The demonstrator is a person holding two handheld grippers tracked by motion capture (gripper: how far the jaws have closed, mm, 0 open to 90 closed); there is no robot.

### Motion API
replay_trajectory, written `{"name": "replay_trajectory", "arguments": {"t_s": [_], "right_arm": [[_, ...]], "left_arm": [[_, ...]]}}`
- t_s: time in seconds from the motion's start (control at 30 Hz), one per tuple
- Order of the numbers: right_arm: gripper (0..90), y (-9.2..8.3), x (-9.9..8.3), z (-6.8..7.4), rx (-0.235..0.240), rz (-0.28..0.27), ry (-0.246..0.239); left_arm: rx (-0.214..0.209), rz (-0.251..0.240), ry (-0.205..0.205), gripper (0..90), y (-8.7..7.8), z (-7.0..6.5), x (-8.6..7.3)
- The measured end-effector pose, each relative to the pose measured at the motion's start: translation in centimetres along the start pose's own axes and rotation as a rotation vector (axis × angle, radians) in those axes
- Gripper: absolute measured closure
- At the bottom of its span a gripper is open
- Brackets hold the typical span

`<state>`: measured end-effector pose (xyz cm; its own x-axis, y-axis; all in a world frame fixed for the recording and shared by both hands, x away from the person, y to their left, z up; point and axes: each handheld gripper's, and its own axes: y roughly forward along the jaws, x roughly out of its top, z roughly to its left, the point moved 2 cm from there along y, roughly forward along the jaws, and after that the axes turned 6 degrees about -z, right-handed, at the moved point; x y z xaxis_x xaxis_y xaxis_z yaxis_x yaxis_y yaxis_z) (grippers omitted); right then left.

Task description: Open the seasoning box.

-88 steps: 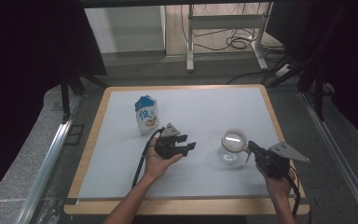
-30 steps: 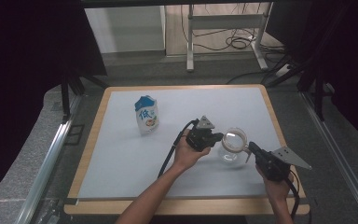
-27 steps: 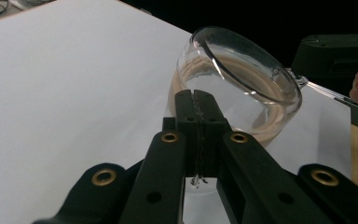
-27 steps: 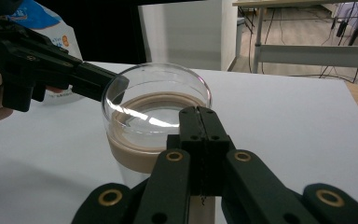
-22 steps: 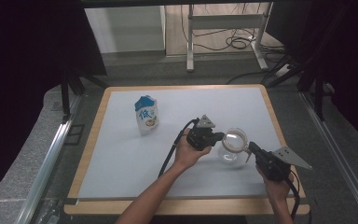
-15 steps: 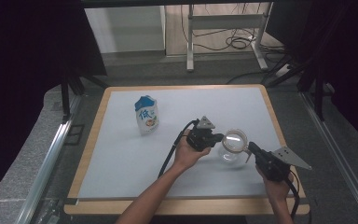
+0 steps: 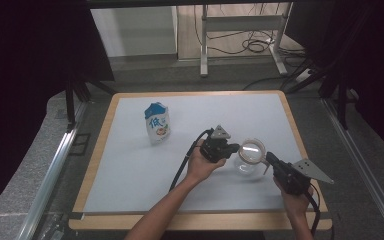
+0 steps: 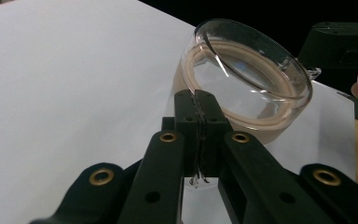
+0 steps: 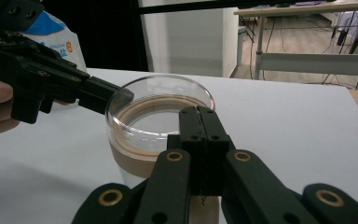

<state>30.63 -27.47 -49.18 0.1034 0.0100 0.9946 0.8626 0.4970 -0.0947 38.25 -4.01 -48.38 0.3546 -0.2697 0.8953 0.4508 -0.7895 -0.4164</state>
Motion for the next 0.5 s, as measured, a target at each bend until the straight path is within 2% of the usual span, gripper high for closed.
{"name": "replay_trajectory", "arguments": {"t_s": [0.27, 0.43, 0.5], "right_arm": [[90.0, -0.1, 0.78, 0.3, -0.014, 0.043, -0.043], [90.0, 0.18, 0.9, 0.36, -0.015, 0.054, -0.043], [90.0, 0.26, 0.96, 0.52, -0.022, 0.064, -0.065]], "left_arm": [[0.012, 0.001, -0.014, 88.6, -0.44, 0.59, -0.51], [0.02, 0.0, -0.015, 88.7, -0.63, 0.76, -0.74], [0.021, 0.001, -0.015, 88.7, -0.63, 0.79, -0.79]]}}
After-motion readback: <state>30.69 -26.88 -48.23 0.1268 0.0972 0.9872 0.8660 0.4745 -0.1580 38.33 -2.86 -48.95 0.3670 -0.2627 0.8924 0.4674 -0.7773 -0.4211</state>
